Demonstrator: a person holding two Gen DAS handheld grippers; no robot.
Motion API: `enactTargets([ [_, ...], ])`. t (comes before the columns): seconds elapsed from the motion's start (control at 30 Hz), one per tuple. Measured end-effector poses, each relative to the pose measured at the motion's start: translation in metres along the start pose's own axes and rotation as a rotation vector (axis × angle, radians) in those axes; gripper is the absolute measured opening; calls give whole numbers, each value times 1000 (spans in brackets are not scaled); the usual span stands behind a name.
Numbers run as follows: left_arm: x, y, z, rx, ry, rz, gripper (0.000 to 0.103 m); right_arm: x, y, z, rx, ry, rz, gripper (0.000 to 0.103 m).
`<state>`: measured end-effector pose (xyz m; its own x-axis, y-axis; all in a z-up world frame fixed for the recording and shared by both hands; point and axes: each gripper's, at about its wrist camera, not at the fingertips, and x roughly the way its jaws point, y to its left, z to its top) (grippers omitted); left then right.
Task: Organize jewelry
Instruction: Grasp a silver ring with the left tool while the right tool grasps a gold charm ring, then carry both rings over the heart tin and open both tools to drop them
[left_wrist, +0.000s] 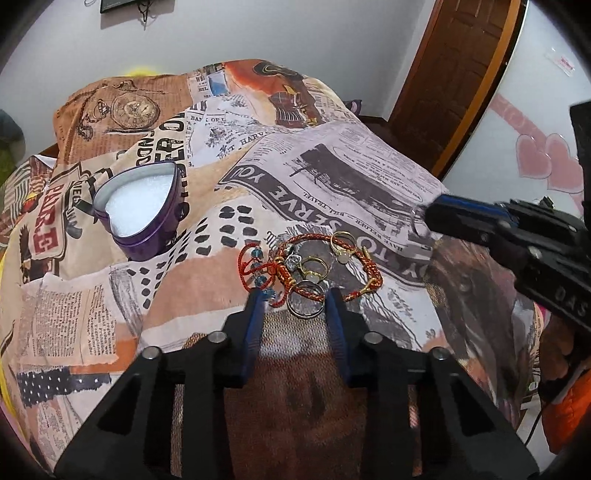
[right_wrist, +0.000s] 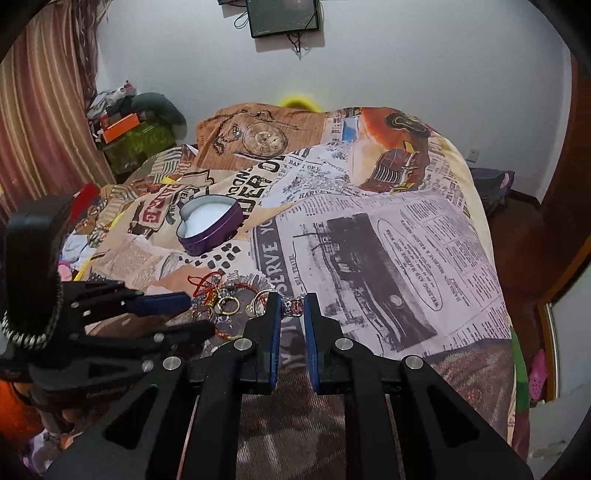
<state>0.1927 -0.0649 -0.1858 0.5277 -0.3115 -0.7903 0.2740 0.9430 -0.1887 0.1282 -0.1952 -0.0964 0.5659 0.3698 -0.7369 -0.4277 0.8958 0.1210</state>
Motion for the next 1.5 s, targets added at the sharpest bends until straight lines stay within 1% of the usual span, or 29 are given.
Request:
enactTargets([
  [0.07, 1, 1, 1, -3, 2, -8, 22, 1, 0, -1, -4, 4, -2, 11],
  [0.37, -12, 0, -2, -6, -27, 5, 22, -2, 1, -1, 7, -5, 8, 11],
  [0.57, -30, 9, 0, -29, -63, 8, 22, -10, 13, 6, -2, -33, 16, 11],
  [0.67, -38, 13, -2, -33, -68, -1, 22, -14, 22, 10, -9, -47, 22, 11],
  [0.77, -43, 15, -9, -23, -58, 4, 22, -16, 31, 12, -19, -54, 30, 11],
  [0.9, -42, 20, -23, -12, -22, 15, 22, -14, 41, 11, -30, -50, 36, 11],
  [1.0, -41, 28, -31, -33, 4, 20, 22, -11, 45, 10, -34, -41, 39, 11],
  [1.07, -41, 33, -34, -52, 15, 8, 22, -11, 46, 9, -35, -38, 39, 11],
  [1.13, -42, 35, -36, -64, 18, -7, 22, -11, 47, 9, -35, -37, 39, 11],
  [1.23, -42, 33, -37, -53, 17, -4, 22, -11, 48, 8, -33, -35, 41, 11],
  [1.5, -32, 29, -30, -24, -3, 48, 21, -9, 49, 7, -36, -30, 46, 11],
])
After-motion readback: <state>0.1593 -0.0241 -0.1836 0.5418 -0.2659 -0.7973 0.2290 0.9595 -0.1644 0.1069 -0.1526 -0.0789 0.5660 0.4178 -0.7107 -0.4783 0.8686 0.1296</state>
